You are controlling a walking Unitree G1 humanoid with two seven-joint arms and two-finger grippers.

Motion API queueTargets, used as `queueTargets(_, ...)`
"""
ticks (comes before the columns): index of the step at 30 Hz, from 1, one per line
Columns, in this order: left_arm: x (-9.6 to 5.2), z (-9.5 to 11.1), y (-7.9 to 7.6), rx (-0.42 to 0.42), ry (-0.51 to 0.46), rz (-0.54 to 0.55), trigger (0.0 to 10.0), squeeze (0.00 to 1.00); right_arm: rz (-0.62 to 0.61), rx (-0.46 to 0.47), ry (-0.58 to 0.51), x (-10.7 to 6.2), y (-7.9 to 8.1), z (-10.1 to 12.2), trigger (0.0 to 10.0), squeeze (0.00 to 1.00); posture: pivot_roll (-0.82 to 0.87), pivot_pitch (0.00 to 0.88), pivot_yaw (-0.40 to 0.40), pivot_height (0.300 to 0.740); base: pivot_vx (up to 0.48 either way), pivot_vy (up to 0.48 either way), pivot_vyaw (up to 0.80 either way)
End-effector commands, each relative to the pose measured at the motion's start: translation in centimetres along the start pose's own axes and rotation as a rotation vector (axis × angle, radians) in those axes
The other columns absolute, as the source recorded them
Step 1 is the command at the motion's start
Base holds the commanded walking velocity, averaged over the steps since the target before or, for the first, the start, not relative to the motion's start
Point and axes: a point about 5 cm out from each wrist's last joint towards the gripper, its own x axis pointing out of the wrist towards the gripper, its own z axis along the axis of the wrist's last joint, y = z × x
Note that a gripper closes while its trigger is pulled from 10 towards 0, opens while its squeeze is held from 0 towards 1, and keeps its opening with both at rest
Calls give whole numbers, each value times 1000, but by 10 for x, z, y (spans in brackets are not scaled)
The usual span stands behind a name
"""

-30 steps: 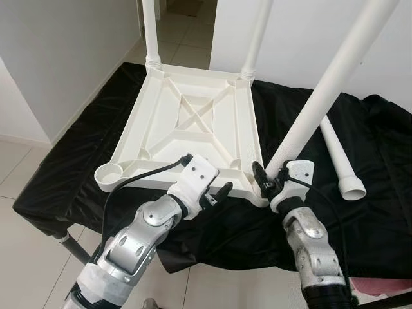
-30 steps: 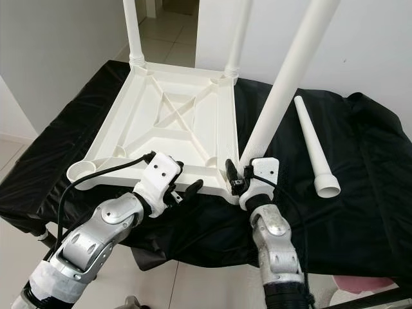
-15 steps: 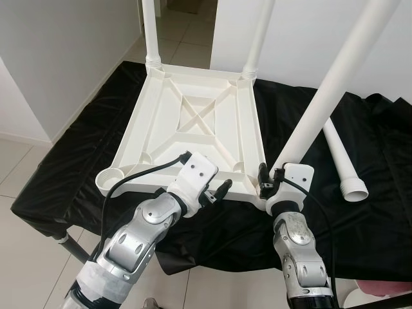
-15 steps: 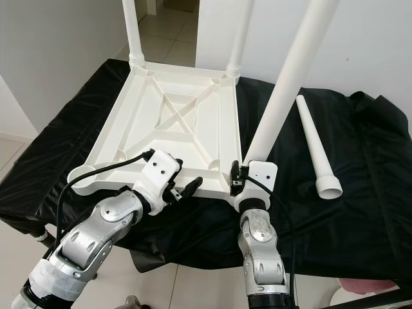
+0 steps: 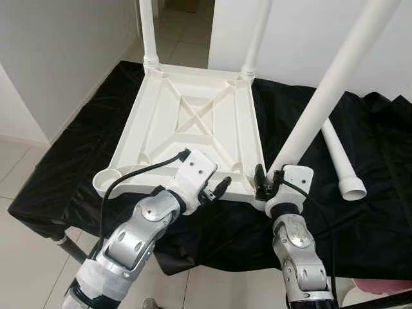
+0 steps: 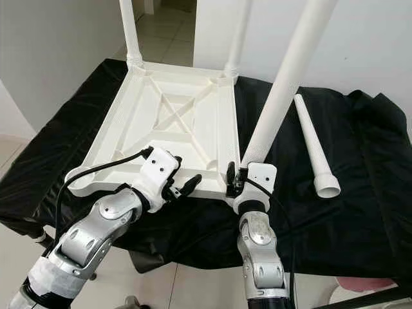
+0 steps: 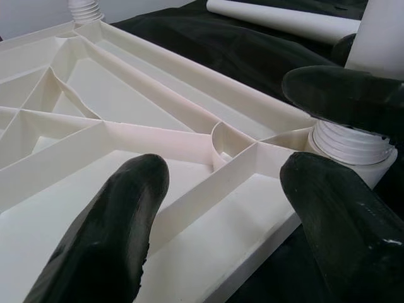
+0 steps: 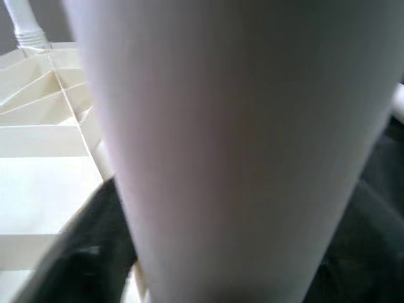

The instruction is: Building children table

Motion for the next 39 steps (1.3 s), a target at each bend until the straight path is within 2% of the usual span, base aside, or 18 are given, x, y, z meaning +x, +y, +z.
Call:
queueTargets(1,1,-1,-2,2,1,-64,10000,0,13,15,-12,-2,0,1,10000,1000,19,65,-54,740,0,0,0)
queueTargets(6,1,-1,-1,3,2,-63,10000,0,51,-5,-30,-1,-4,4,10000,1000,19,65,-54,740,0,0,0)
queueTargets(7,1,-1,0,4,2,-63,10000,0,69,-3,-30,0,-6,4,10000,867,19,65,-54,740,0,0,0)
queueTargets(8,1,-1,0,4,2,-63,10000,0,69,-3,-30,0,-6,4,10000,867,19,65,-54,740,0,0,0)
queueTargets(9,1,-1,0,5,2,-65,10000,0,105,-6,-32,0,-8,4,10000,0,16,67,-50,740,0,0,0)
queueTargets(16,1,-1,-1,10,2,-77,10000,0,295,-18,-42,3,-14,6,10000,0,9,69,-43,740,0,0,0)
queueTargets(21,1,0,-1,12,3,-81,10000,0,444,-68,-47,11,-24,9,10000,0,13,68,-45,740,0,0,0)
queueTargets(29,0,0,-1,12,3,-80,10000,0,522,-100,-37,19,-35,10,10000,0,15,66,-44,740,0,0,0)
queueTargets(30,0,0,-2,12,3,-80,10000,0,536,-102,-31,21,-38,9,7961,0,15,64,-43,740,0,0,0)
queueTargets(31,0,0,-2,12,3,-80,10000,0,536,-102,-31,21,-38,9,7961,0,15,64,-43,740,0,0,0)
queueTargets(32,1,0,-2,13,2,-82,10000,0,559,-116,-26,24,-42,9,4627,0,15,61,-44,740,0,0,0)
queueTargets(33,1,0,-2,13,2,-82,10000,0,559,-116,-26,24,-42,9,4627,0,15,61,-44,740,0,0,0)
queueTargets(34,1,0,-2,13,2,-83,10000,0,566,-118,-24,25,-44,9,549,0,14,61,-44,740,0,0,0)
queueTargets(35,1,0,-2,15,1,-83,10000,0,573,-123,-22,26,-46,8,0,0,14,61,-44,740,0,0,0)
queueTargets(39,2,0,-1,16,1,-84,10000,0,579,-119,-17,28,-49,7,0,0,12,54,-43,740,0,0,0)
